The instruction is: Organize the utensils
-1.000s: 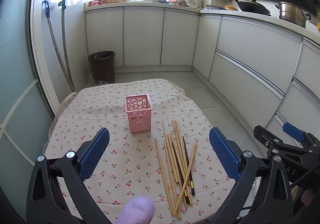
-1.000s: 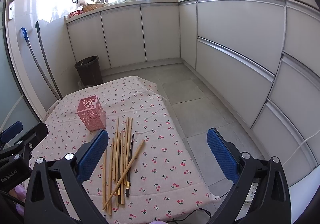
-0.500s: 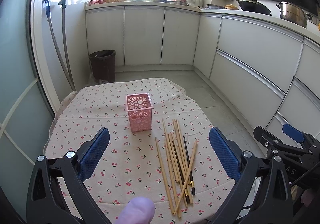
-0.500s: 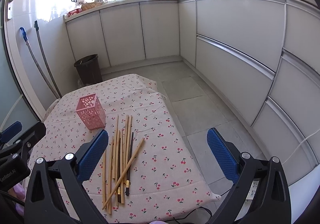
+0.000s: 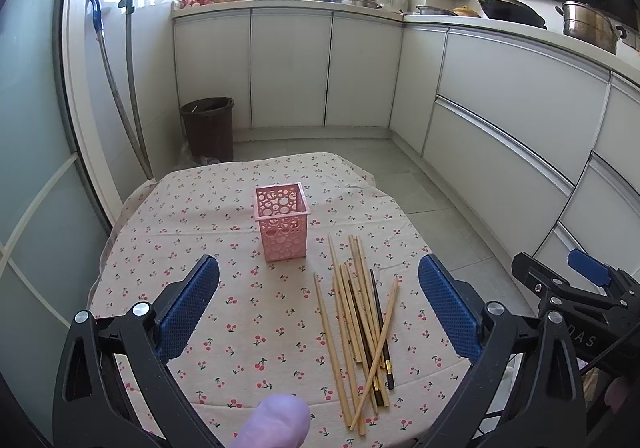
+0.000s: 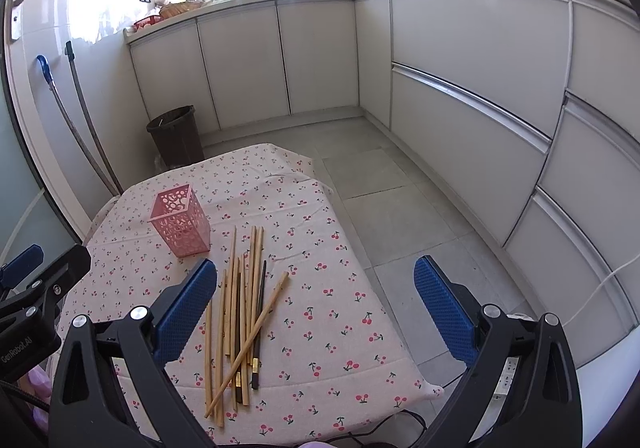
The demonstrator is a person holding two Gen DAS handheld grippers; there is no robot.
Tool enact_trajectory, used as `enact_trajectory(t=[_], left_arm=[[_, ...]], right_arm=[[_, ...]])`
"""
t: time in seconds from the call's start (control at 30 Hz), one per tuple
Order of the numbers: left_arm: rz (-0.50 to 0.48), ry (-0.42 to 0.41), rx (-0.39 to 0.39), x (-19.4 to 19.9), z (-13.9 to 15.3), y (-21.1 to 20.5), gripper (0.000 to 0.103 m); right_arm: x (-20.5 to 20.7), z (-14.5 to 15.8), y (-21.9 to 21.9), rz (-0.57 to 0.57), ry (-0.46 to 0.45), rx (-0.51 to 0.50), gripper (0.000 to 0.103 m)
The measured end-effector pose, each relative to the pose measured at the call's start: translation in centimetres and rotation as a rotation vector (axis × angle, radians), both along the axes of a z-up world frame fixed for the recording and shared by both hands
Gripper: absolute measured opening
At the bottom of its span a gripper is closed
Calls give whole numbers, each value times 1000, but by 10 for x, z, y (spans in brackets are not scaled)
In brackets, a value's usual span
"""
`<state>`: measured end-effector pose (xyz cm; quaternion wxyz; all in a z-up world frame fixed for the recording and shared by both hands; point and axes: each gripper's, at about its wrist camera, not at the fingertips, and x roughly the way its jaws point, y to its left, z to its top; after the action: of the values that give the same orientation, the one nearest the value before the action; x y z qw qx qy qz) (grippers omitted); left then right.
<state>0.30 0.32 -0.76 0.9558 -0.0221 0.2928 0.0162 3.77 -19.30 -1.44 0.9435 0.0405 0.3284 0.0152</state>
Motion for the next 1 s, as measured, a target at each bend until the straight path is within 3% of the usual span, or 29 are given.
enact_trajectory(t=[0.1, 0.2, 0.3, 0.43, 0.53, 0.63, 0.77, 0.87, 1.0], left_arm=[[7, 4, 1, 0, 0, 2, 96], [26, 31, -5, 2, 0, 6, 96], [55, 49, -48, 6, -1, 19, 96], [76, 96, -149, 11, -1, 37, 96], [94, 117, -163, 13, 0, 44, 96], [102, 77, -169, 14, 0, 50, 96], [110, 51, -177, 15, -1, 60, 96], [120, 56, -194, 18, -3, 70, 96], [138, 75, -203, 23, -6, 79, 96]], right_arm=[[3, -4, 0, -3, 21, 1, 96], [15, -16, 1, -9, 98, 30, 96], [44, -41, -5, -24, 267, 133, 96], [89, -91, -15, -65, 512, 371, 96], [111, -126, -11, -115, 627, 420, 96], [130, -151, -4, -178, 705, 416, 96], [153, -171, 7, -235, 739, 383, 95], [166, -183, 16, -243, 776, 380, 86], [177, -177, 34, -235, 740, 272, 72]])
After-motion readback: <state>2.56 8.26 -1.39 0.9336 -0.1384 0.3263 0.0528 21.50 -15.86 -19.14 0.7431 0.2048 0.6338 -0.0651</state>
